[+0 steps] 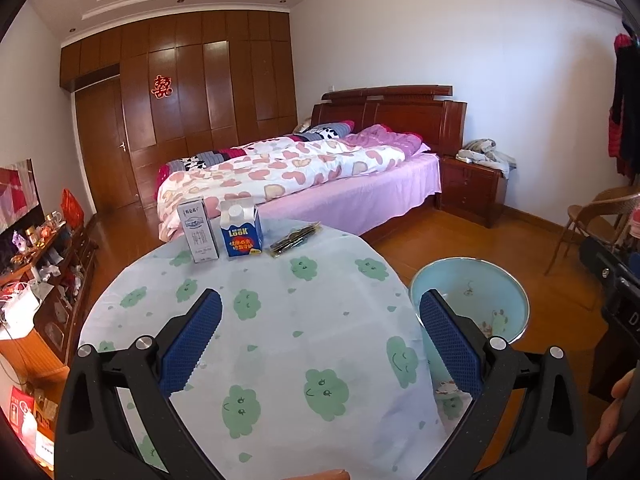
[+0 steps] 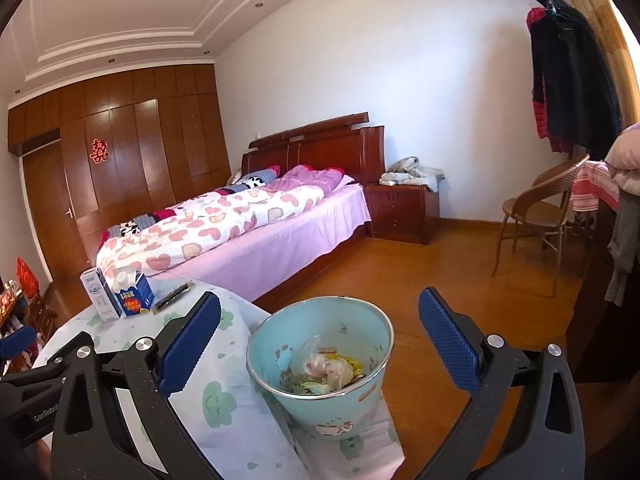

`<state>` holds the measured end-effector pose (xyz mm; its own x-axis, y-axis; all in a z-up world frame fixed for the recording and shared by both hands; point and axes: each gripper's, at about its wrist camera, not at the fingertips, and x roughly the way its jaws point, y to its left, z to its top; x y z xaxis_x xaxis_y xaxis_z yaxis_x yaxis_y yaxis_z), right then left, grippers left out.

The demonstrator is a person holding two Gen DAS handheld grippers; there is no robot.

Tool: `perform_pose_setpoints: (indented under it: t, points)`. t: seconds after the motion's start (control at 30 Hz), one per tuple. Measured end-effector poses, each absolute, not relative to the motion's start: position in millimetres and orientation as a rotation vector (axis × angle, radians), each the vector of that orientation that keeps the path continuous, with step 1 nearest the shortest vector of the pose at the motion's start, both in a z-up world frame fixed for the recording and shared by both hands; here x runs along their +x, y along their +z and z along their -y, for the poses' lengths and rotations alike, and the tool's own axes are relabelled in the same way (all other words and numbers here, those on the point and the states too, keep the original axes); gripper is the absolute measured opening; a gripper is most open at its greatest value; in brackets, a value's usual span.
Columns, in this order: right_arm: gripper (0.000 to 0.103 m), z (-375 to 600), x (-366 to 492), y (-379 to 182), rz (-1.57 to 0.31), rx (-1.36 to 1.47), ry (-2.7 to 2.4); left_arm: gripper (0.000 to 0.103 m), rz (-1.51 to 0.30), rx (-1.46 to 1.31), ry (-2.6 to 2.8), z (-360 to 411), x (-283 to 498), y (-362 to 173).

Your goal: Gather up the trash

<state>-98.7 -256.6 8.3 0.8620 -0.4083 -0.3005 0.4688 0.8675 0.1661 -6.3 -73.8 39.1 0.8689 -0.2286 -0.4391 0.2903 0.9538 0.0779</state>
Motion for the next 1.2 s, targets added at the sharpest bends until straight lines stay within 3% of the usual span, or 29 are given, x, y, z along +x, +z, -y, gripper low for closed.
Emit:
perform_pose_setpoints:
  t: [1.2]
  points:
    - [0.097, 265.5, -99.1, 10.6, -0.302, 0.251, -0.475, 0.097, -0.432, 0.142, -0.27, 76.1, -8.6, 42.9]
